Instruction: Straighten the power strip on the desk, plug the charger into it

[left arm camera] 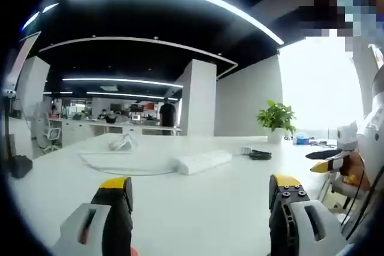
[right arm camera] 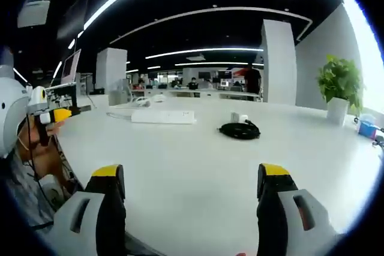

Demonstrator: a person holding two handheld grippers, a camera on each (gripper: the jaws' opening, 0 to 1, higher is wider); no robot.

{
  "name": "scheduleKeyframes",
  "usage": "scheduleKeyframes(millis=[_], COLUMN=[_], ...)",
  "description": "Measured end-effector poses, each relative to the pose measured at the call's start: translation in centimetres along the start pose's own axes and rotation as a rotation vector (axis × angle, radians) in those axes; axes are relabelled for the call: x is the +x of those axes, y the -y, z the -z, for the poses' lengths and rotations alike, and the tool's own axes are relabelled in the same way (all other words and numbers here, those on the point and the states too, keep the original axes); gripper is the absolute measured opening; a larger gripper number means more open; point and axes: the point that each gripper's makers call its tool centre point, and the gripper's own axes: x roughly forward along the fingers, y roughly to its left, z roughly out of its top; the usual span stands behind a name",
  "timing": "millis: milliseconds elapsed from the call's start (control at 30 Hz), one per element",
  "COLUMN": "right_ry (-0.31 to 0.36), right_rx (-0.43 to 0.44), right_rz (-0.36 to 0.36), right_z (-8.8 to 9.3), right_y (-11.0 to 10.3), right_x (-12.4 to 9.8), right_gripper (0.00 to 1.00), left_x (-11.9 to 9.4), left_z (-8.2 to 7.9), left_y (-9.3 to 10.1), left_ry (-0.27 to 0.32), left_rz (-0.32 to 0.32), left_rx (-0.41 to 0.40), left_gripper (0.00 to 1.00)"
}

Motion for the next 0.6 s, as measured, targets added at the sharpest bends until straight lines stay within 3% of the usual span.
scheduleKeyframes(millis=[600], right_ry=[0.007], right_rx=[0.009], right_rz=[-0.008], right_z=[-0.12], right_y=[-0.15], right_x=[0.07], right_gripper=[0.90], left_x=[0.13], left_z=[0.82], left_y=[0.06], left_ry=[-0.039], left_rz=[-0.010], left_rx=[0.014], left_gripper=[0.96])
